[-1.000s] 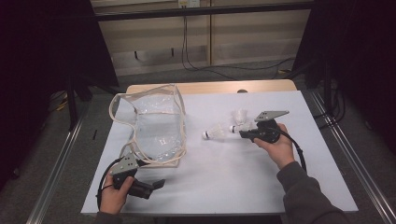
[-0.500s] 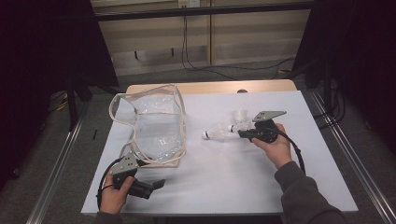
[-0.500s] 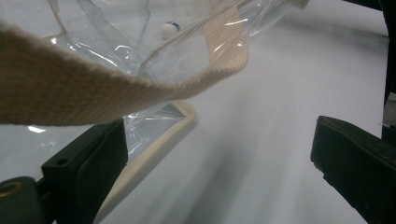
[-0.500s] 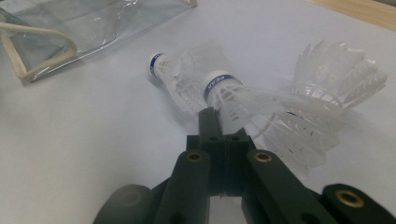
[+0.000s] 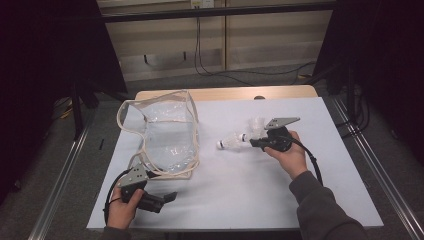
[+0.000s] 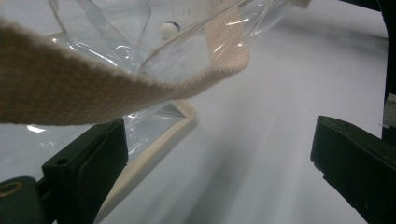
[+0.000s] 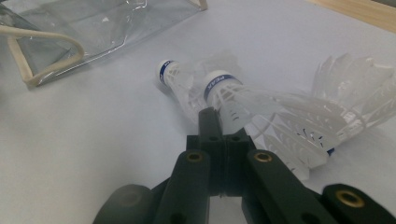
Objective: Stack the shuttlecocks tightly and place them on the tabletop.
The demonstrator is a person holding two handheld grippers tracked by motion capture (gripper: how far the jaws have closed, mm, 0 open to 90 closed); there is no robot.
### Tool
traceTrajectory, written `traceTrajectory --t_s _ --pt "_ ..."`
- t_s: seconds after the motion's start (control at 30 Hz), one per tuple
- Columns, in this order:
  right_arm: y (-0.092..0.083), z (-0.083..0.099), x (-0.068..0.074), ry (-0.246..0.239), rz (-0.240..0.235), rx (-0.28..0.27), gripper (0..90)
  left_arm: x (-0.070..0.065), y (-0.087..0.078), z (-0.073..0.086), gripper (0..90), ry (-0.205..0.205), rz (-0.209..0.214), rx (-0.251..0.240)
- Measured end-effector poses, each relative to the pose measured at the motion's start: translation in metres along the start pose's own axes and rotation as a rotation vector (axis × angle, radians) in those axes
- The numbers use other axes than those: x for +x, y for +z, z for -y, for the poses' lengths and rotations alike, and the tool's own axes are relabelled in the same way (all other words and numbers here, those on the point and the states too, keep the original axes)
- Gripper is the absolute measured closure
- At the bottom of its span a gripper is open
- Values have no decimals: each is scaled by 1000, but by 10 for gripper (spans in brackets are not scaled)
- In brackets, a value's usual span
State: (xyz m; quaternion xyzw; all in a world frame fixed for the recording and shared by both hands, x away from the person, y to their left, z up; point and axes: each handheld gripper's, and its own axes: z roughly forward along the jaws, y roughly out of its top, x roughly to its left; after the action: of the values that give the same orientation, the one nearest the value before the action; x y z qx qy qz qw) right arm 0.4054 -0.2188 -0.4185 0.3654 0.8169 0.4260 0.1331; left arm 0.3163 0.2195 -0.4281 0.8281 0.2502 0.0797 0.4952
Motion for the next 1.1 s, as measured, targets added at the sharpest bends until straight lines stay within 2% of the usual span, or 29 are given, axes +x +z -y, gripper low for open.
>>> traceTrajectory --t_s 0.47,0.77,1.1 --pt "11 -2 0 2 -14 11 897 1 -1 1 40 4 -6 1" --pt "15 -2 -1 16 -20 2 897 0 0 1 39 1 -6 -2" --pt "17 -2 1 8 -28 10 896 1 -1 1 39 2 -6 -1"
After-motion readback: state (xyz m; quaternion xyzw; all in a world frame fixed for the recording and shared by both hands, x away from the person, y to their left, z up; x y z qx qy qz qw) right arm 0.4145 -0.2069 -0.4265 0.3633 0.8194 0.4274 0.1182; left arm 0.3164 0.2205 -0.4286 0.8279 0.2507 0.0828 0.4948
